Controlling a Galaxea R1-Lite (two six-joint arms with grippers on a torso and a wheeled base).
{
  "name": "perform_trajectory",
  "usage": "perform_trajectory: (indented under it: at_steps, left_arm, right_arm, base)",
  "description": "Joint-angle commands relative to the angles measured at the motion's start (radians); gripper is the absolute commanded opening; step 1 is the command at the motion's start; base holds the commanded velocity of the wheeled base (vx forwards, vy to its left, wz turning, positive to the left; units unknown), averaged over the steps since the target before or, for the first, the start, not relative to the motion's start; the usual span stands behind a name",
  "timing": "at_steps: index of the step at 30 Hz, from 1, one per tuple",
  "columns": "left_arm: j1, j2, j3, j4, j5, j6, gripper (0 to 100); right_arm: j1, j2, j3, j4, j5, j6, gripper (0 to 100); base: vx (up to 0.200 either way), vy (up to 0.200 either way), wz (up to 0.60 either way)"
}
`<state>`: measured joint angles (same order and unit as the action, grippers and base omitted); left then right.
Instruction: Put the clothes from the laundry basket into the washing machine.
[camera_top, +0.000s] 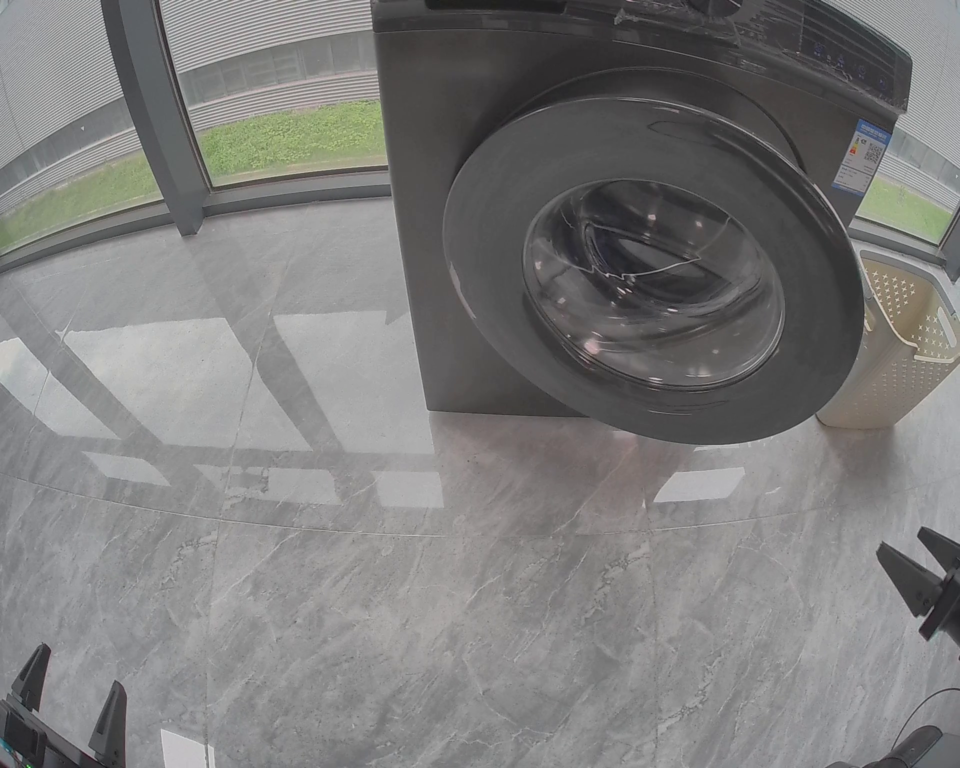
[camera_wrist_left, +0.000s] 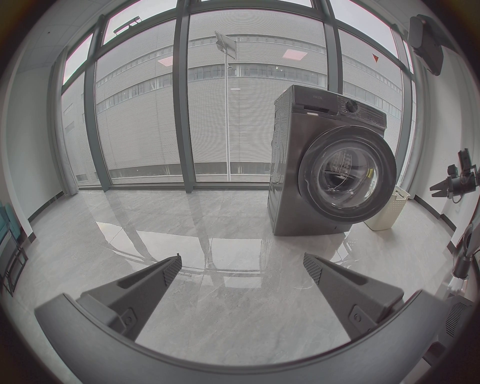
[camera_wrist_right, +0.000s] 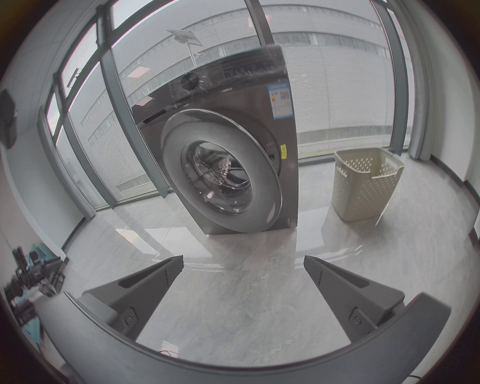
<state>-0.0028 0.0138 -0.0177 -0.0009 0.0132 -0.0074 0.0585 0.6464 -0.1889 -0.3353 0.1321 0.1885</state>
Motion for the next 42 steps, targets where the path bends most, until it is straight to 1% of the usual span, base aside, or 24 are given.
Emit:
perform_trajectory:
  at_steps: [1, 2, 3, 5, 7, 9, 12, 15, 18, 19, 20, 21, 23, 25, 28, 33, 38, 42]
  left_arm:
    - [0.0, -0.009, 0.018, -0.001, -0.001, -0.002, 100]
    - [0.0, -0.009, 0.018, -0.001, -0.001, -0.002, 100]
    - [0.0, -0.009, 0.018, -0.001, -0.001, -0.002, 100]
    - [0.0, -0.009, 0.018, -0.001, -0.001, -0.002, 100]
    - [0.0, -0.009, 0.018, -0.001, -0.001, -0.002, 100]
    - [0.0, -0.009, 0.018, -0.001, 0.001, 0.0, 100]
    - [0.0, -0.009, 0.018, -0.001, 0.001, 0.001, 100]
    - [0.0, -0.009, 0.018, -0.001, 0.001, 0.0, 100]
    - [0.0, -0.009, 0.018, -0.001, -0.001, -0.002, 100]
    - [0.0, -0.009, 0.018, -0.001, -0.001, -0.002, 100]
    - [0.0, -0.009, 0.018, -0.001, -0.001, -0.002, 100]
    - [0.0, -0.009, 0.018, -0.001, -0.001, -0.002, 100]
    - [0.0, -0.009, 0.018, -0.001, -0.006, -0.002, 100]
    - [0.0, -0.009, 0.018, -0.001, -0.01, -0.002, 100]
    - [0.0, -0.009, 0.018, -0.001, -0.01, -0.002, 100]
    - [0.0, -0.009, 0.018, -0.001, -0.01, -0.002, 100]
    - [0.0, -0.009, 0.018, -0.001, -0.01, -0.008, 100]
    - [-0.002, -0.008, 0.018, -0.001, -0.01, -0.008, 100]
  right_arm:
    - [0.127, 0.325, -0.041, -0.149, 0.02, 0.075, 100]
    - [0.127, 0.325, -0.041, -0.149, 0.02, 0.075, 100]
    - [0.184, 0.361, -0.04, -0.179, 0.02, 0.091, 100]
    - [0.261, 0.38, -0.038, -0.192, 0.02, 0.089, 100]
    - [0.311, 0.392, -0.044, -0.197, 0.018, 0.091, 100]
    - [0.333, 0.412, -0.064, -0.199, 0.015, 0.092, 100]
    - [0.336, 0.464, -0.107, -0.203, 0.015, 0.1, 100]
    - [0.342, 0.513, -0.135, -0.249, 0.015, 0.109, 100]
    - [0.359, 0.61, -0.145, -0.404, 0.006, 0.117, 100]
    - [0.359, 0.613, -0.145, -0.412, 0.006, 0.117, 100]
    - [0.379, 0.651, -0.142, -0.467, 0.004, 0.127, 100]
    - [0.389, 0.673, -0.139, -0.495, 0.0, 0.131, 100]
    - [0.396, 0.708, -0.152, -0.533, -0.023, 0.131, 100]
    - [0.411, 0.743, -0.179, -0.565, -0.034, 0.131, 100]
    - [0.431, 0.777, -0.207, -0.574, -0.035, 0.131, 100]
    - [0.429, 0.803, -0.231, -0.576, -0.037, 0.132, 100]
    - [0.419, 0.812, -0.259, -0.576, -0.066, 0.134, 100]
    - [0.414, 0.814, -0.271, -0.576, -0.078, 0.134, 100]
  base:
    - [0.0, -0.2, 0.0]
    - [0.0, -0.2, 0.0]
    - [0.0, -0.2, 0.0]
    - [0.0, -0.2, 0.0]
    - [0.0, -0.2, 0.0]
    - [0.0, -0.2, 0.0]
    - [0.0, -0.2, 0.0]
    - [0.0, -0.2, 0.0]
    - [0.0, -0.133, 0.0]
    - [0.0, 0.0, 0.0]
    - [0.0, 0.0, 0.0]
    - [0.0, 0.0, 0.0]
    - [0.0, 0.0, 0.0]
    - [0.0, 0.0, 0.0]
    - [0.2, 0.0, 0.0]
    - [0.2, 0.0, 0.0]
    - [0.2, 0.0, 0.0]
    - [0.2, 0.0, 0.0]
